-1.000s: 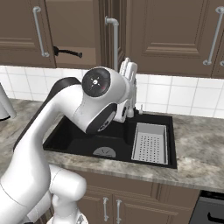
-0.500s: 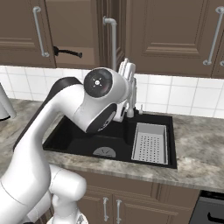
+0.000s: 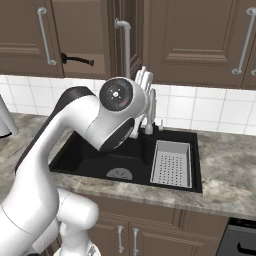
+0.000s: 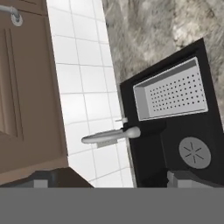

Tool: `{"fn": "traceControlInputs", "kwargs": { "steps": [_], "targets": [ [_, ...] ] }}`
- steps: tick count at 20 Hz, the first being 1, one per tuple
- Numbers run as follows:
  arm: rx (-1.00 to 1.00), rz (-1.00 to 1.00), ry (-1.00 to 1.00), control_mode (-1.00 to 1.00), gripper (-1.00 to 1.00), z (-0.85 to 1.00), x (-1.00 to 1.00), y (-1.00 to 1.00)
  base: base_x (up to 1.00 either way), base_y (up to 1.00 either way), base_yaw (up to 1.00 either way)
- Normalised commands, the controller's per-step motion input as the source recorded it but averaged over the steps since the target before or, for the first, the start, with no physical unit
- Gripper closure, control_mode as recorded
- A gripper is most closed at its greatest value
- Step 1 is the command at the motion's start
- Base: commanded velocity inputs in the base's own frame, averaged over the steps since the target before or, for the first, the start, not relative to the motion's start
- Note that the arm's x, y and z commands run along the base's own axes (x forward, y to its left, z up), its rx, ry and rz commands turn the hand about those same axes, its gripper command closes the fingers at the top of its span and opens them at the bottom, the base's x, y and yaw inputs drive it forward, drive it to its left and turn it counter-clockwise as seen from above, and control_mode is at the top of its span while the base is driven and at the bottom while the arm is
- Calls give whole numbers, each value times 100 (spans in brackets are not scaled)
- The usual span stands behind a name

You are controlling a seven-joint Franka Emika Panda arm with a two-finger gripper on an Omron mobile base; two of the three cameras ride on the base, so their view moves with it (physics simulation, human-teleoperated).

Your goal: Pick up the dish brush and dish brush from the sink, and place them back in the cabinet, and close the cabinet doors.

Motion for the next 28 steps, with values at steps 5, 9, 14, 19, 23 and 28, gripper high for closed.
{"fn": "traceControlInputs", "kwargs": {
  "steps": [5,9,14,19,23,28],
  "targets": [
    [0,3,0,-100,-100,0,0,23,0,0,0],
    [0,3,-2,-100,-100,0,0,22,0,0,0],
    [0,1,-4,-100,-100,-1,-1,29,0,0,0],
    [0,0,-5,-100,-100,-2,-1,38,0,0,0],
    [0,0,-4,-100,-100,0,1,37,0,0,0],
    [0,0,-1,-100,-100,0,6,37,0,0,0]
  ]
}}
